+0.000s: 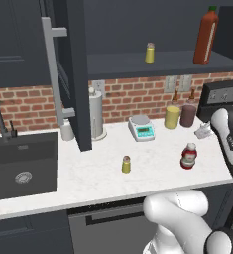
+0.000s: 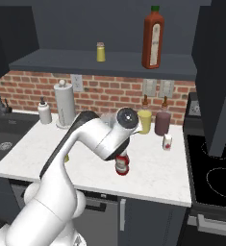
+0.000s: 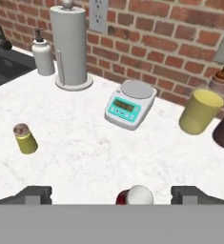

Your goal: Put the shaker and condiment bottle from the counter next to their counterparts in the cabinet.

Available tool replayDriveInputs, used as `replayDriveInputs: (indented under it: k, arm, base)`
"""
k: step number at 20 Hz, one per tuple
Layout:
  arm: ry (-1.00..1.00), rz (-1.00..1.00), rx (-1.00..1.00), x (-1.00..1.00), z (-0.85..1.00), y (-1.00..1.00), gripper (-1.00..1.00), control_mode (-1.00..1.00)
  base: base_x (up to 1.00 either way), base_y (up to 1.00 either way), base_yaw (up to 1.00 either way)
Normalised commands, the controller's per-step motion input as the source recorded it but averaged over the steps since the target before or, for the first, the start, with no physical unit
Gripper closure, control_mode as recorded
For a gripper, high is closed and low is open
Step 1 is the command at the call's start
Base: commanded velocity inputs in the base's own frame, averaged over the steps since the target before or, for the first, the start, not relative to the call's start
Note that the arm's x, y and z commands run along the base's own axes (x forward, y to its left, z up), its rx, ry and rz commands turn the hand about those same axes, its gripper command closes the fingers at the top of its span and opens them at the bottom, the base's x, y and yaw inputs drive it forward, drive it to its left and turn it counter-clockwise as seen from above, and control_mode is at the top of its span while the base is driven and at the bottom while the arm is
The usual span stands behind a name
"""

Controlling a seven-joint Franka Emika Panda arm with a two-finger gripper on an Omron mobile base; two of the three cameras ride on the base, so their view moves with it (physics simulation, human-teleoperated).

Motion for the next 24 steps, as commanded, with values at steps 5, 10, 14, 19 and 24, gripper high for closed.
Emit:
replayDriveInputs:
  k: [5, 10, 14, 19, 24]
  arm:
    - [-0.13, 0.21, 0.01, 0.00, -0.20, -0.60, -1.00, -1.00]
    - [-0.10, 0.13, 0.00, 0.00, -0.19, -0.37, -1.00, -1.00]
    - [-0.05, 0.12, 0.00, 0.00, -0.16, -0.24, -1.00, -1.00]
    - [-0.01, 0.14, 0.00, 0.00, -0.14, -0.22, -1.00, -1.00]
    - [-0.01, 0.16, 0.00, 0.00, -0.19, -0.19, -1.00, -1.00]
  base:
    - [0.00, 0.00, 0.00]
    - [0.00, 0.00, 0.00]
    - [0.00, 0.00, 0.00]
    - [0.00, 0.00, 0.00]
    - [0.00, 0.00, 0.00]
